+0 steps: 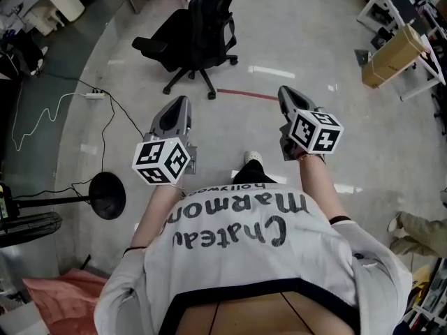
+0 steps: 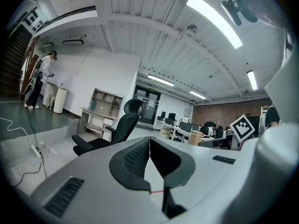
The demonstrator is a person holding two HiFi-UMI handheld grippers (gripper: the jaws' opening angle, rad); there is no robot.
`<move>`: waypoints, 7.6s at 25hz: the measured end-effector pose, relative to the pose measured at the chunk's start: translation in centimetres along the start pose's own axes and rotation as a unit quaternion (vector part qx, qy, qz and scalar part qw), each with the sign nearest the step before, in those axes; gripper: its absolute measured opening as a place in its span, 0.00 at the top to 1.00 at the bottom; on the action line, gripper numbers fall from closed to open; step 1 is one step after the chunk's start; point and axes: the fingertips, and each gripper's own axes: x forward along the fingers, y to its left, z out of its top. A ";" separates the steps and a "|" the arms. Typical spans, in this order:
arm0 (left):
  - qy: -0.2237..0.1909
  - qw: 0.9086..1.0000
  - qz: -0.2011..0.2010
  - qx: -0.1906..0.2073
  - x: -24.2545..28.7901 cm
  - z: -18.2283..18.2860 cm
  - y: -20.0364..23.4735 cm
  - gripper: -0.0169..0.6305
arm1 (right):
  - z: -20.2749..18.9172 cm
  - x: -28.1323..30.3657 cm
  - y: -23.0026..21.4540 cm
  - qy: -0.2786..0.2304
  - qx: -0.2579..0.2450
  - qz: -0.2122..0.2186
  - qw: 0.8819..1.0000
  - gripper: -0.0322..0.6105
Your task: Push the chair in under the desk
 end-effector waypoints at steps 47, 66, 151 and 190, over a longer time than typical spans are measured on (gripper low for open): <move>-0.026 0.999 0.044 0.006 34.8 3.8 -1.0 0.95 | 14.7 21.9 -24.7 0.006 0.044 0.062 0.997 0.93; -0.096 0.993 0.059 0.040 49.3 14.5 2.4 0.95 | 30.3 35.1 -27.2 -0.049 0.068 0.170 0.982 0.94; 0.320 0.857 0.271 0.300 51.7 9.4 10.9 0.67 | 27.3 55.9 -13.4 0.188 -0.638 0.488 0.566 0.62; 0.321 0.880 0.201 0.288 45.9 10.6 22.2 0.65 | 23.7 57.5 -3.2 0.145 -0.615 0.403 0.662 0.61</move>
